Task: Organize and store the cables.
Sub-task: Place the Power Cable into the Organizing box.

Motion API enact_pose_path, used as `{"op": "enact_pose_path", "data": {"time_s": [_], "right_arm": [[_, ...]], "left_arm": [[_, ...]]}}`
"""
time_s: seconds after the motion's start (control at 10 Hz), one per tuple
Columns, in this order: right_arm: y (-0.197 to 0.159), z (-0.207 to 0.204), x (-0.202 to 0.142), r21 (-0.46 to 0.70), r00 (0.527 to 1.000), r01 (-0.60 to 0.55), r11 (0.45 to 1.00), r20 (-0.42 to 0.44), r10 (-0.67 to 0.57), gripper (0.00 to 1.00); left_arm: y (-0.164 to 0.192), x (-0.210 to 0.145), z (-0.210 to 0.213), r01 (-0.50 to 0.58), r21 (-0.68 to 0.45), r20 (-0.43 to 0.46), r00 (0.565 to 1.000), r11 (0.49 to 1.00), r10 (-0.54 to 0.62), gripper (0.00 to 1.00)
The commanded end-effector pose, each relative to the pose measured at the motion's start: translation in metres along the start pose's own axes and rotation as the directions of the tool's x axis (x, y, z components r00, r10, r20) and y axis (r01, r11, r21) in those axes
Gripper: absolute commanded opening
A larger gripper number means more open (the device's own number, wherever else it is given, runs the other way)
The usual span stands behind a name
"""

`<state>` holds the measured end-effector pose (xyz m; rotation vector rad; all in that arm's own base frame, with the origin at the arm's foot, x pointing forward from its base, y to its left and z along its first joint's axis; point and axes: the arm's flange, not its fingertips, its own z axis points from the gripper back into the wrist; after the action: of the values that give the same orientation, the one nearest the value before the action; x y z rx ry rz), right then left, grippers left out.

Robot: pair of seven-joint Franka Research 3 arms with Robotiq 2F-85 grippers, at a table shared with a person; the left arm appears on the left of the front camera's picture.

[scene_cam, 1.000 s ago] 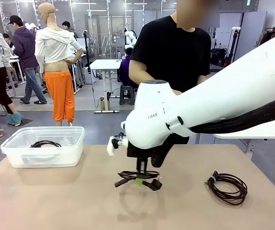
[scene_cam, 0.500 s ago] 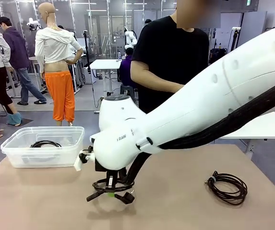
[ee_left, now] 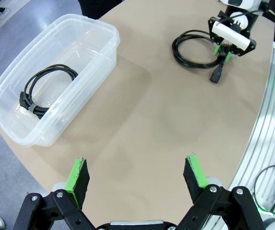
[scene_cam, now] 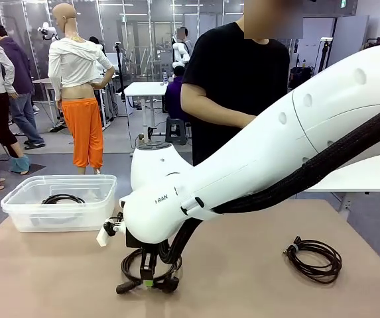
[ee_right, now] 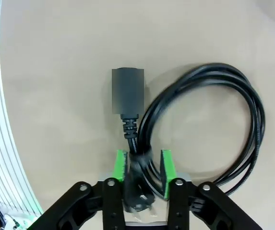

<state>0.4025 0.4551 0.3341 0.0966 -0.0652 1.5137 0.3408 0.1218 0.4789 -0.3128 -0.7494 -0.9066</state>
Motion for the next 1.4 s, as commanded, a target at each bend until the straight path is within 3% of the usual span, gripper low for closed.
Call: {"op": "enact_pose_path", "data": {"time_s": [0.0,0.1,0.2,0.3,0.5,0.7,1.3], "right_arm": [[0.006,0.006,-0.009,0.019,0.999,0.03,0.999,0.036,-0.031,0.68],[0.003,0.009,-0.016,0.013,0.996,0.075,0.997,0.043,-0.076,0.77],[0.001,0.014,-0.024,0.002,0.992,0.106,0.994,0.067,-0.106,0.94],[0.001,0.021,-0.032,-0.004,0.989,0.118,0.993,0.092,-0.117,1.0],[0.003,0.045,-0.064,0.004,0.98,0.131,0.991,0.148,-0.13,1.0],[0.013,0.077,-0.124,-0.006,0.961,0.143,0.99,0.238,-0.137,1.0],[0.063,0.154,-0.359,-0.083,0.814,0.388,0.918,0.497,-0.3,1.0]], "left_arm": [[0.002,0.001,-0.001,-0.011,0.014,-0.012,1.0,1.0,0.011,1.0],[0.002,0.001,-0.001,-0.011,0.014,-0.012,1.0,1.0,0.011,1.0],[0.002,0.001,-0.001,-0.011,0.014,-0.012,1.0,1.0,0.011,1.0],[0.002,0.001,-0.001,-0.011,0.014,-0.012,1.0,1.0,0.011,1.0],[0.002,0.001,-0.001,-0.011,0.014,-0.012,1.0,1.0,0.011,1.0],[0.002,0.001,-0.001,-0.011,0.014,-0.012,1.0,1.0,0.011,1.0],[0.002,0.001,-0.001,-0.011,0.014,-0.012,1.0,1.0,0.011,1.0]]}}
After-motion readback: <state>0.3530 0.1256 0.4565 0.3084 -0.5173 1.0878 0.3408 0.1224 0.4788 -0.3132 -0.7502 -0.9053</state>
